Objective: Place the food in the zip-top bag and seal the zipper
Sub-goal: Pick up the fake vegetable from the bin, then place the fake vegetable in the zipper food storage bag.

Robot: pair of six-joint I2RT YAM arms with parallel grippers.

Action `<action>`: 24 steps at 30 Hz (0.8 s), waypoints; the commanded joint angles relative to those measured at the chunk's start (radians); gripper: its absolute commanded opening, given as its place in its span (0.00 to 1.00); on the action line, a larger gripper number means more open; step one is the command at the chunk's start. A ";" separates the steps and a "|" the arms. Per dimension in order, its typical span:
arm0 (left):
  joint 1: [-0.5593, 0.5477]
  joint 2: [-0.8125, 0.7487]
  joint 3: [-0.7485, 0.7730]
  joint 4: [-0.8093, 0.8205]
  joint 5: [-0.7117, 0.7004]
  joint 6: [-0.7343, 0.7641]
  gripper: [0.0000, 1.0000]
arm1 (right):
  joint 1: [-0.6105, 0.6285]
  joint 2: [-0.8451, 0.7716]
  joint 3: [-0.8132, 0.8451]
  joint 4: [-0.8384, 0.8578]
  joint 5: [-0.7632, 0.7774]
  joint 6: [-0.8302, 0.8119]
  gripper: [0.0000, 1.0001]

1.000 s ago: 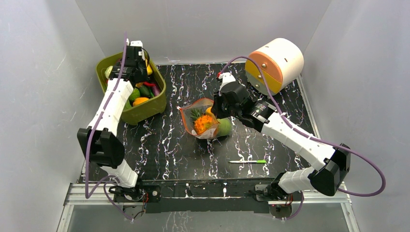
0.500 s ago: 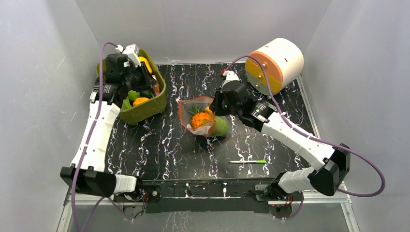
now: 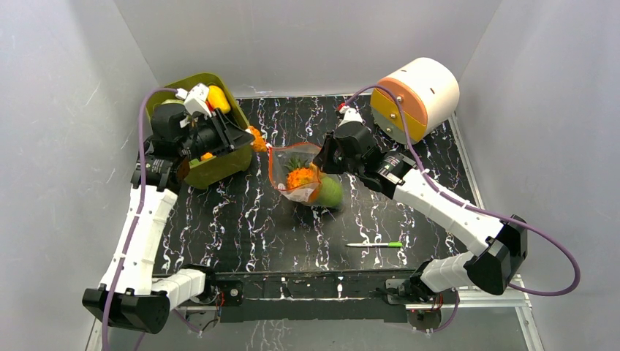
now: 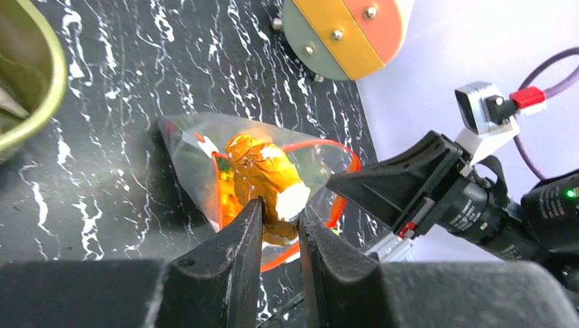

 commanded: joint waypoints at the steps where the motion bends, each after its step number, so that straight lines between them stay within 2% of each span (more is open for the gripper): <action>1: -0.006 -0.041 -0.062 0.095 0.116 -0.129 0.11 | -0.003 -0.007 0.012 0.110 0.027 0.051 0.00; 4: -0.022 -0.029 -0.081 0.124 0.158 -0.173 0.10 | -0.004 -0.014 0.011 0.117 0.035 0.069 0.00; 10: -0.085 -0.018 -0.097 0.144 0.135 -0.205 0.10 | -0.004 -0.020 0.007 0.122 0.053 0.080 0.00; 17: -0.164 0.003 -0.170 0.197 0.065 -0.220 0.09 | -0.004 -0.017 0.014 0.139 0.034 0.079 0.00; 24: -0.199 0.037 -0.213 0.224 -0.009 -0.215 0.10 | -0.004 -0.030 0.016 0.151 0.010 0.082 0.00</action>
